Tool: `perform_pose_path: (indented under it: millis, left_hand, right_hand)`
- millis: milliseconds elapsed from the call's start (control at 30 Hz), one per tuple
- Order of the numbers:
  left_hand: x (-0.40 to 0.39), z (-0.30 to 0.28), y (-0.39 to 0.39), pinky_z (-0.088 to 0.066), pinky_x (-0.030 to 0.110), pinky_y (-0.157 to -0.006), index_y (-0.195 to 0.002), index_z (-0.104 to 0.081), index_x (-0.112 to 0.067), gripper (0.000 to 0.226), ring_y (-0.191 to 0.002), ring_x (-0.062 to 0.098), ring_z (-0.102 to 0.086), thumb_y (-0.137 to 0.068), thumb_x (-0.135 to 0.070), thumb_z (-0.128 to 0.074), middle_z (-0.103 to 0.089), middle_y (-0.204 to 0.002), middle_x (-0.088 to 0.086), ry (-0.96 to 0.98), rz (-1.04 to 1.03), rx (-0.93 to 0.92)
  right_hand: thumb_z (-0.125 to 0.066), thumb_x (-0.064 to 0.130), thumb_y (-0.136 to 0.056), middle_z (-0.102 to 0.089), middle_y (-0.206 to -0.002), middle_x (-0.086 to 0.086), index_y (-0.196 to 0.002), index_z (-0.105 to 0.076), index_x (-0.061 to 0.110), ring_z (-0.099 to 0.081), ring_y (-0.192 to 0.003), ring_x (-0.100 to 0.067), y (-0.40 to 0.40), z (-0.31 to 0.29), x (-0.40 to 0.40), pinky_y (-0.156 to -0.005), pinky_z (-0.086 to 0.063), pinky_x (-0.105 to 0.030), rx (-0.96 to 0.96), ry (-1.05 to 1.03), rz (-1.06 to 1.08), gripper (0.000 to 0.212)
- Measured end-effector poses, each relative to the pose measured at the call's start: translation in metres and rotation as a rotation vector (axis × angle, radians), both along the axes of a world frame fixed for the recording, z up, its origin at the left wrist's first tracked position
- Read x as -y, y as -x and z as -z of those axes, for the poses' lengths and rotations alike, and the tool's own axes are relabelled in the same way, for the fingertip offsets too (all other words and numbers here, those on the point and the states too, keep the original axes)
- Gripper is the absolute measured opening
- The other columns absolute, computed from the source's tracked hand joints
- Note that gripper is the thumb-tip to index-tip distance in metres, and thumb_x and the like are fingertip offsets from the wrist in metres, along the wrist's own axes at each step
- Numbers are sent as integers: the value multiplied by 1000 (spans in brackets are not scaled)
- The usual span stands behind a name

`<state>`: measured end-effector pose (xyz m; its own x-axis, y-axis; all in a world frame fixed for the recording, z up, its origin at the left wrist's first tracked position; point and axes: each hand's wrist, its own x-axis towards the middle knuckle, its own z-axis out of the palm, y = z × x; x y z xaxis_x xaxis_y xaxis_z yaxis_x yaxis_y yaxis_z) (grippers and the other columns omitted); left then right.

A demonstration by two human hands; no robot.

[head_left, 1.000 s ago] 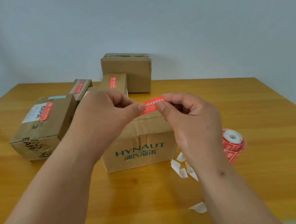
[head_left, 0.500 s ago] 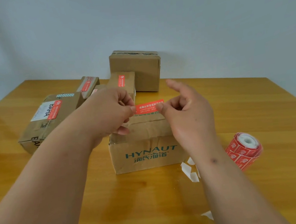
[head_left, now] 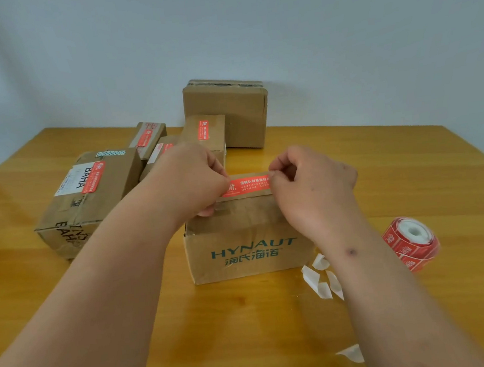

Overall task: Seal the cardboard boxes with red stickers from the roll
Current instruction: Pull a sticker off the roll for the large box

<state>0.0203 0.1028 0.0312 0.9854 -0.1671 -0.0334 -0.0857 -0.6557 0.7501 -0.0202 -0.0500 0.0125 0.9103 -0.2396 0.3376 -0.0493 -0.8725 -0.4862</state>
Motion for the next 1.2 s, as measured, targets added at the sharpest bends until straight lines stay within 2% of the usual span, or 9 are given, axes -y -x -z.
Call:
perform_pose_path:
  millis: [100,167,333,500,633,867,1033,1200]
  left_hand:
    - [2,5,-4,-62,38,-63,-94,-64,-22,13,-66,19,-70,-85,-12,-62,-68,-84,2,-98,11,34]
    - [4,6,-6,-61,38,-63,-96,-59,-21,15,-68,19,-67,-83,-14,-63,-66,-85,1,-150,11,79]
    - [5,10,-7,-46,23,-56,-95,-57,-23,13,-75,12,-59,-84,-19,-65,-63,-89,-3,-240,20,130]
    - [5,13,-7,-41,18,-59,-93,-57,-25,10,-83,11,-57,-86,-23,-64,-61,-89,-7,-288,24,166]
    - [6,15,-7,-37,18,-56,-92,-55,-26,10,-81,9,-55,-87,-22,-63,-60,-88,-8,-317,20,182]
    - [10,19,-5,-39,21,-58,-96,-54,-27,13,-82,10,-52,-86,-23,-63,-55,-91,-9,-371,-14,216]
    - [13,18,-5,-45,25,-66,-99,-54,-25,13,-86,14,-54,-88,-22,-61,-57,-95,-7,-408,-26,210]
    - [12,19,-4,-39,21,-56,-99,-53,-26,15,-82,12,-52,-87,-24,-62,-54,-89,-9,-418,-30,224]
  right_hand:
    - [-49,27,-89,-59,-74,14,-83,-56,33,-55,-85,-10,-2,3,-1,-90,-22,-35,-9,72,18,11]
    - [-49,28,-88,-59,-72,14,-82,-56,33,-54,-87,-11,-3,6,0,-92,-22,-36,-11,105,19,11]
    - [-51,33,-90,-59,-74,15,-85,-58,33,-51,-91,-11,-5,13,3,-96,-20,-37,4,141,8,8]
    - [-54,37,-90,-58,-75,15,-87,-59,32,-49,-91,-11,-7,16,4,-98,-19,-38,33,163,1,7]
    - [-54,35,-90,-59,-76,14,-88,-59,31,-48,-93,-12,-7,20,4,-96,-17,-38,58,204,-2,7]
    - [-54,34,-88,-58,-77,14,-85,-58,29,-48,-94,-14,-8,24,2,-92,-13,-38,97,288,-13,7]
    - [-54,33,-89,-60,-83,13,-85,-56,30,-48,-96,-15,-8,25,2,-93,-15,-39,98,313,-28,5]
    - [-53,31,-89,-58,-83,13,-85,-54,30,-47,-93,-15,-7,24,2,-92,-14,-38,93,308,-48,5]
